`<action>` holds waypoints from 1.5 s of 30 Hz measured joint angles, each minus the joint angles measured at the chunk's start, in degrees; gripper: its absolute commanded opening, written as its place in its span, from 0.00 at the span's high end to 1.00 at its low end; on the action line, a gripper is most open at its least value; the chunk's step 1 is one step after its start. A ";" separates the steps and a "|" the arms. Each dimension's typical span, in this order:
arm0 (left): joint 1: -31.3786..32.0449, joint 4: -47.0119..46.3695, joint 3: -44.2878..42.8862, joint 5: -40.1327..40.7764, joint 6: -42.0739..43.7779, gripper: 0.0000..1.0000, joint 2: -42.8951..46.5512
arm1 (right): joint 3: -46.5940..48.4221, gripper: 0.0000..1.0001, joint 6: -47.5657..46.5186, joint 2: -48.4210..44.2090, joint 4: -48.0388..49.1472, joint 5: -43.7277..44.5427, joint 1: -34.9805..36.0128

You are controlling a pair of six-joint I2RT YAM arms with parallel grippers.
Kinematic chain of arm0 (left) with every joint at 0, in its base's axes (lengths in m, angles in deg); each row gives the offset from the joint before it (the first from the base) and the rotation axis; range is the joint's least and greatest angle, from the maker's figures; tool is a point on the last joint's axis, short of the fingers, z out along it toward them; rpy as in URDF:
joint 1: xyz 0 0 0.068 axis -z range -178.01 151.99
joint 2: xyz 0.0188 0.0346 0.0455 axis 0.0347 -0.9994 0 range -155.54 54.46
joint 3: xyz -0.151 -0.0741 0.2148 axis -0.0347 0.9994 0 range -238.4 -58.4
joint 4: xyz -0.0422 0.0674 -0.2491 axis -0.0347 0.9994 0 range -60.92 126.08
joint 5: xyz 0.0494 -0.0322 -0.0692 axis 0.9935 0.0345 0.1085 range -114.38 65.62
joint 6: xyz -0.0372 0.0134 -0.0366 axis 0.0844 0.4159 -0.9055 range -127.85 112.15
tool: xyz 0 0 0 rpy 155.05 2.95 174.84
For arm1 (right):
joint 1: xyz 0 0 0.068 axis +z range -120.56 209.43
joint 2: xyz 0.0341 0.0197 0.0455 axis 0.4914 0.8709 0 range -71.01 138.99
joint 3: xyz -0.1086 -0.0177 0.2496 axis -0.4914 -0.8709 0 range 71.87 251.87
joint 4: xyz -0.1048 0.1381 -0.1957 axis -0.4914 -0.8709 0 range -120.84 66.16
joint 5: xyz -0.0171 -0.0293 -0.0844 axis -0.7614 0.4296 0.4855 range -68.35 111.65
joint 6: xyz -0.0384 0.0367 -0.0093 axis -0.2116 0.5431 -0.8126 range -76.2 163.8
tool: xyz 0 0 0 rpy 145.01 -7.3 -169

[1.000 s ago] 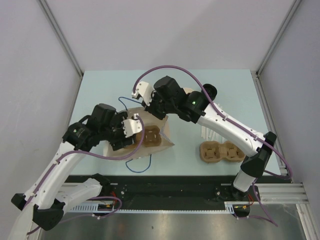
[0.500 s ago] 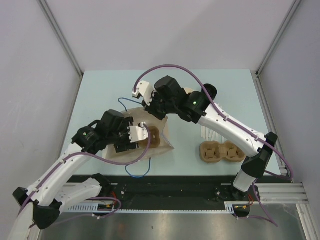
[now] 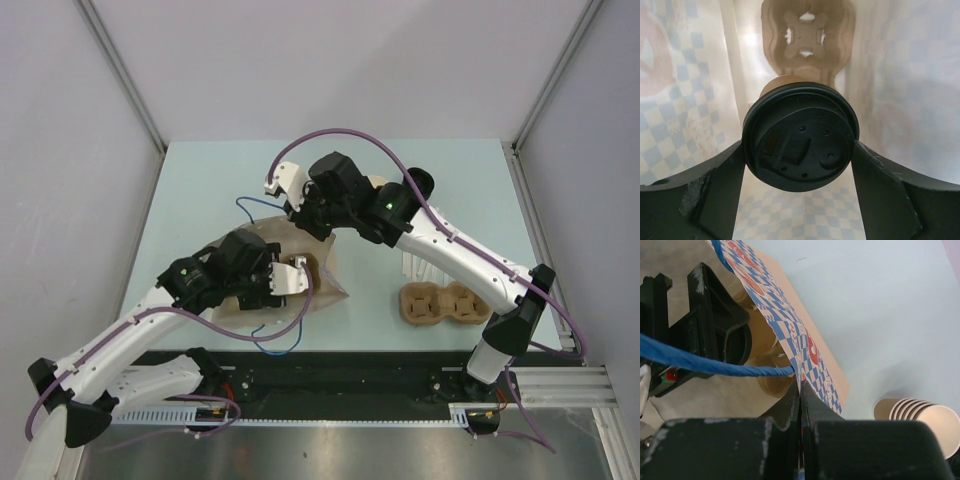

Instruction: Pack the takeout coffee

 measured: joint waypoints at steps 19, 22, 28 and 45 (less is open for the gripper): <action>4.04 -9.68 -1.25 -4.02 -7.30 0.95 -5.68 | -0.44 1.00 0.15 -0.02 0.02 -0.83 0.00; 4.04 -12.04 -0.04 -4.00 -8.37 0.96 -6.23 | -0.55 1.00 0.13 -0.09 0.02 -1.18 0.00; 4.04 -15.87 2.69 -3.96 -9.66 0.96 -7.52 | -0.70 1.00 0.15 -0.37 0.02 -1.84 0.00; 4.31 -20.63 4.59 -3.02 -12.33 0.96 -13.22 | -3.17 1.00 0.15 -1.88 -1.03 -3.96 -1.40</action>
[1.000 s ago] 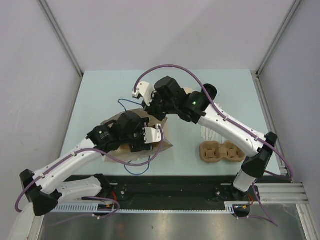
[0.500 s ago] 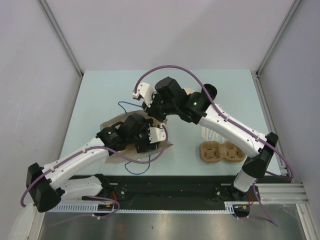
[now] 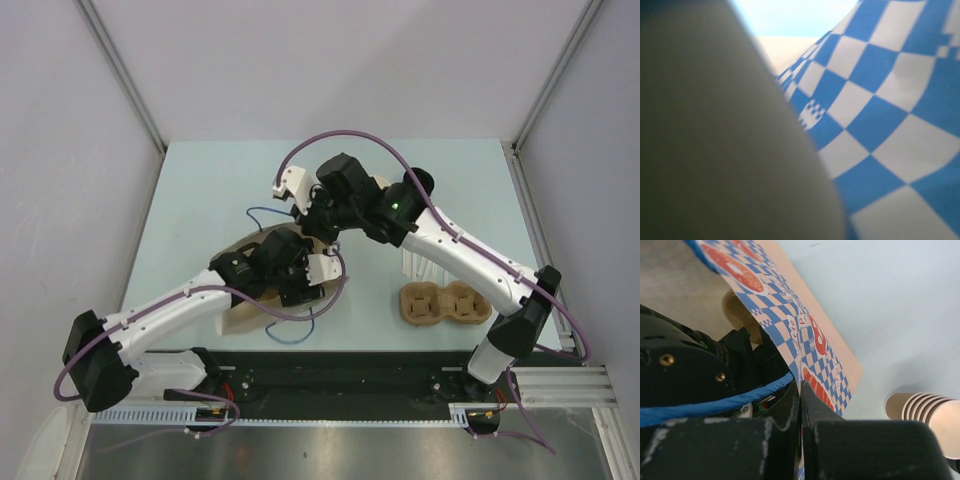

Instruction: Pack the takeout coffee

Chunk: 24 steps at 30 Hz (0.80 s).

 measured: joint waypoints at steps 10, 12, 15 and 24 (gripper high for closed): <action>-2.54 3.04 -4.37 -2.78 -1.49 0.97 -5.27 | 3.61 1.00 0.48 3.41 -1.70 -5.64 -4.48; -4.24 4.35 -6.25 -4.37 -1.51 0.98 -7.08 | 5.88 1.00 0.46 5.57 -2.64 -6.91 -5.53; -6.82 6.69 -9.20 -7.19 -1.42 0.98 -10.25 | 9.25 1.00 0.37 8.85 -3.78 -8.15 -6.54; -12.44 9.05 -11.30 -12.55 -0.87 0.98 -12.74 | 18.56 0.86 0.13 16.76 -6.54 -8.85 -7.37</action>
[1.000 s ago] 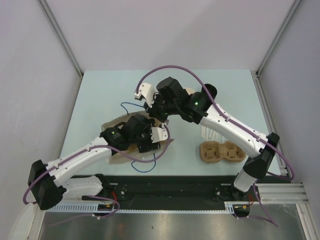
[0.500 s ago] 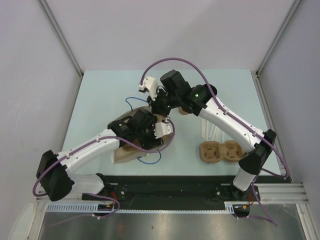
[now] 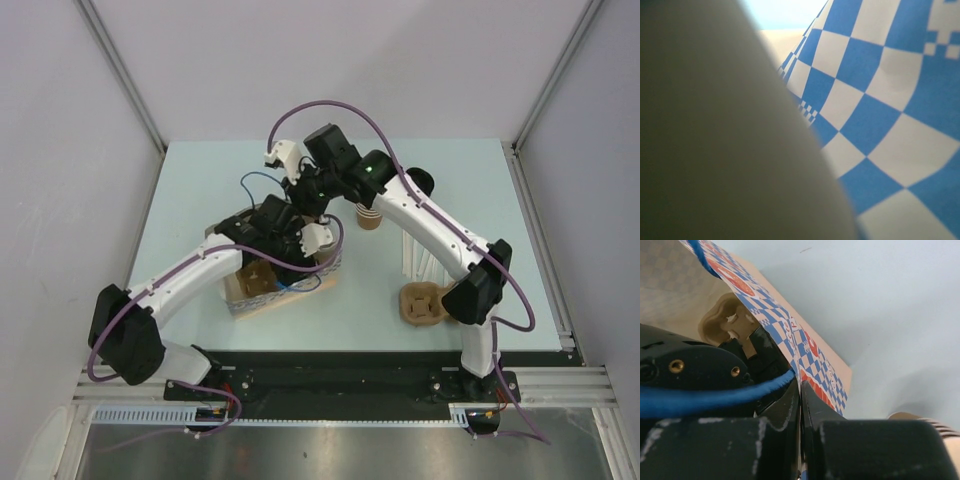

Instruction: Pack the takeout coffee

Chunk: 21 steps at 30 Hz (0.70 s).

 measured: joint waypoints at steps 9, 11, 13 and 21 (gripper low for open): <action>-2.91 -3.43 3.30 -2.25 -0.02 0.98 1.62 | 5.20 0.73 0.52 2.36 -1.70 -1.75 -2.64; -3.06 -4.24 4.07 -2.67 -0.02 0.98 2.10 | 5.20 0.73 0.74 2.36 -2.27 -2.62 -3.58; -3.13 -4.66 4.33 -3.06 -0.02 0.98 2.23 | 5.18 0.73 0.96 2.36 -2.86 -3.39 -4.22; -3.85 -5.27 3.48 -4.33 0.07 0.98 -0.31 | 5.18 0.73 1.22 2.36 -3.98 -3.82 -4.87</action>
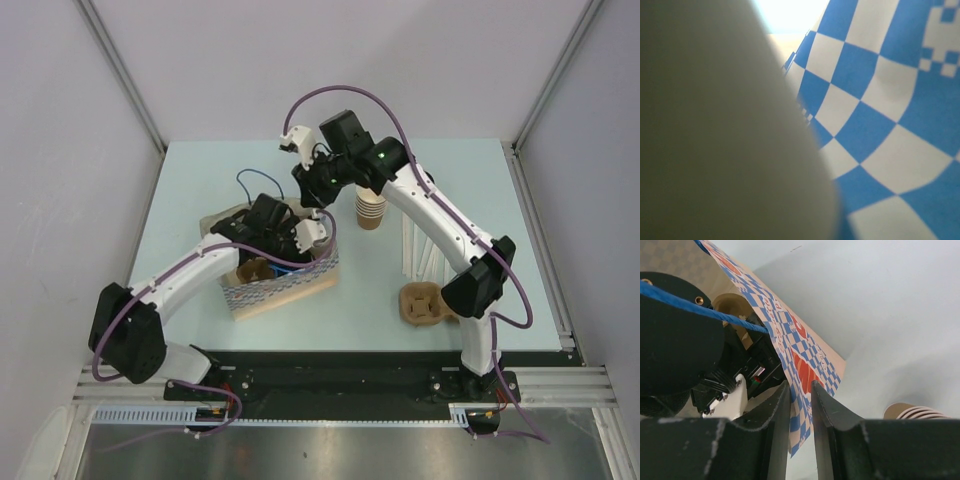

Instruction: Pack the takeout coffee

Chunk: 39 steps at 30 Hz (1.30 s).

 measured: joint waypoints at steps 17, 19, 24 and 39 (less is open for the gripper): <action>-2.54 -0.76 -4.33 -6.60 0.39 0.98 -7.26 | 0.00 0.72 0.59 -0.63 -0.76 0.76 -3.45; -2.62 -1.66 -4.52 -7.78 0.37 0.98 -8.07 | 0.00 0.72 0.59 -0.74 -0.98 0.90 -3.61; -2.99 -3.43 -4.44 -9.81 0.33 0.81 -8.85 | 0.00 0.72 0.57 -0.96 -1.42 0.87 -4.02; -3.32 0.22 -5.55 -7.61 -0.76 0.00 -7.06 | 0.00 0.72 0.57 -1.40 -1.99 0.83 -4.37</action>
